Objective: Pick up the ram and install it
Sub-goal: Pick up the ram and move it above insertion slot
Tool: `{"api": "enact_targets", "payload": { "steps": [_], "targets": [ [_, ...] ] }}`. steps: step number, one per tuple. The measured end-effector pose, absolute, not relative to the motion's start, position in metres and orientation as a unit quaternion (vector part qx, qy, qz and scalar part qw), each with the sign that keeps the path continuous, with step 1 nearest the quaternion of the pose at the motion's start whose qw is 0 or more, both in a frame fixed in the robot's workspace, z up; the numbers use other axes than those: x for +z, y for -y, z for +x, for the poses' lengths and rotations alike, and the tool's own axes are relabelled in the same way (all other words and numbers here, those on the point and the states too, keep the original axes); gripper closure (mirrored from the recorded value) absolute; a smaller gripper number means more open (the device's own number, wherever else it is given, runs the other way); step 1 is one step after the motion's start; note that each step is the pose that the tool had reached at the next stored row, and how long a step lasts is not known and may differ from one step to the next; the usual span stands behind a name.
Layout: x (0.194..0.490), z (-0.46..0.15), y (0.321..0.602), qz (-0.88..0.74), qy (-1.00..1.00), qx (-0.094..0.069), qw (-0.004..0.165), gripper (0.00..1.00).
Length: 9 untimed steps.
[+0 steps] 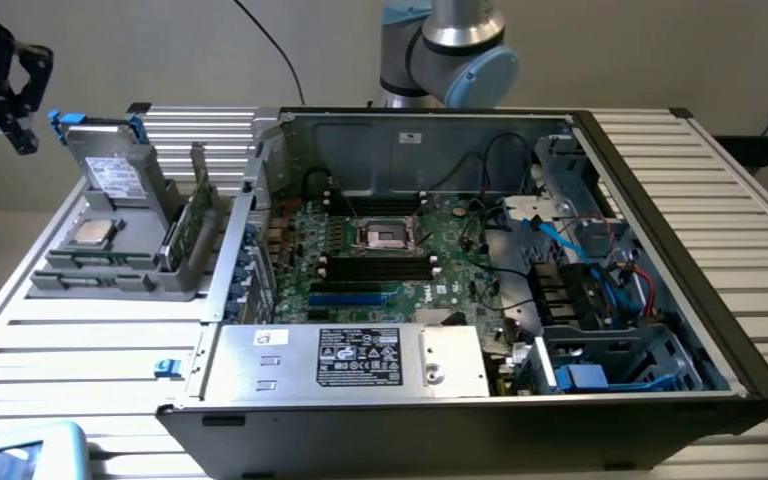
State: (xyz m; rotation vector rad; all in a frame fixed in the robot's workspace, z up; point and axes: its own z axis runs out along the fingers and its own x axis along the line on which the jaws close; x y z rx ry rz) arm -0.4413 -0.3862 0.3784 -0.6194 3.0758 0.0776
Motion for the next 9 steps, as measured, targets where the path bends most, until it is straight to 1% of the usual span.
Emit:
{"api": "enact_targets", "payload": {
  "steps": [9],
  "targets": [
    [0.3784, -0.4413, 0.3862, -0.277, -0.961, 0.025, -0.001, 0.89]
  ]
}}
